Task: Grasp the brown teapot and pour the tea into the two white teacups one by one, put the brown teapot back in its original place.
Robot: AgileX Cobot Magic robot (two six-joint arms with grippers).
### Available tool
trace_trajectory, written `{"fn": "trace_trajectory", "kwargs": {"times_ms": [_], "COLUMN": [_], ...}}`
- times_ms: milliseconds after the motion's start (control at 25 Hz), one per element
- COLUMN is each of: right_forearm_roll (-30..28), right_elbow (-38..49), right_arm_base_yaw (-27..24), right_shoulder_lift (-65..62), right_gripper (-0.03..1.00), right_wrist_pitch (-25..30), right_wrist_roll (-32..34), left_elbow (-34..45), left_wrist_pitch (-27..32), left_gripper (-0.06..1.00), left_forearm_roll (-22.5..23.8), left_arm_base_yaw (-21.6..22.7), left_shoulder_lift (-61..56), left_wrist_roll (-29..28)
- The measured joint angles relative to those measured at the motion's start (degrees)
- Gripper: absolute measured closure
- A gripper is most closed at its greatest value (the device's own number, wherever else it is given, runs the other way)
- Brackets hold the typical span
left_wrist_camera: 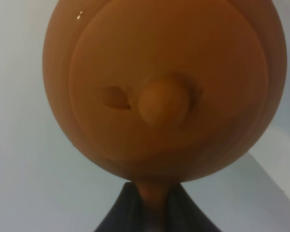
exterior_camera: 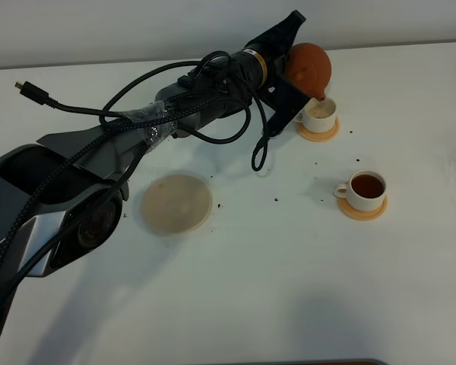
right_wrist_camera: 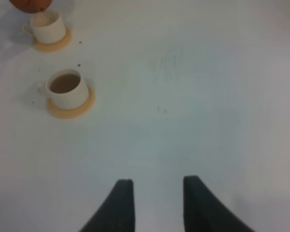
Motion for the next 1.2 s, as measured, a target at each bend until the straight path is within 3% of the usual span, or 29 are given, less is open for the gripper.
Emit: {"fn": "trace_trajectory", "kwargs": {"times_ms": [720, 1200], "right_forearm_roll": [0.00, 0.00], "right_elbow": [0.00, 0.00], "right_arm_base_yaw": [0.00, 0.00], "right_shoulder_lift": [0.00, 0.00], "right_gripper": [0.73, 0.73], "right_wrist_pitch": [0.00, 0.00], "right_wrist_roll": [0.06, 0.00], "left_elbow": [-1.73, -1.73], "left_wrist_pitch": [-2.00, -5.49], "left_gripper": [0.83, 0.83], "left_forearm_roll": [1.63, 1.63], "left_arm_base_yaw": [0.00, 0.00], "left_shoulder_lift": [0.00, 0.00], "left_wrist_roll": [2.45, 8.44]}}
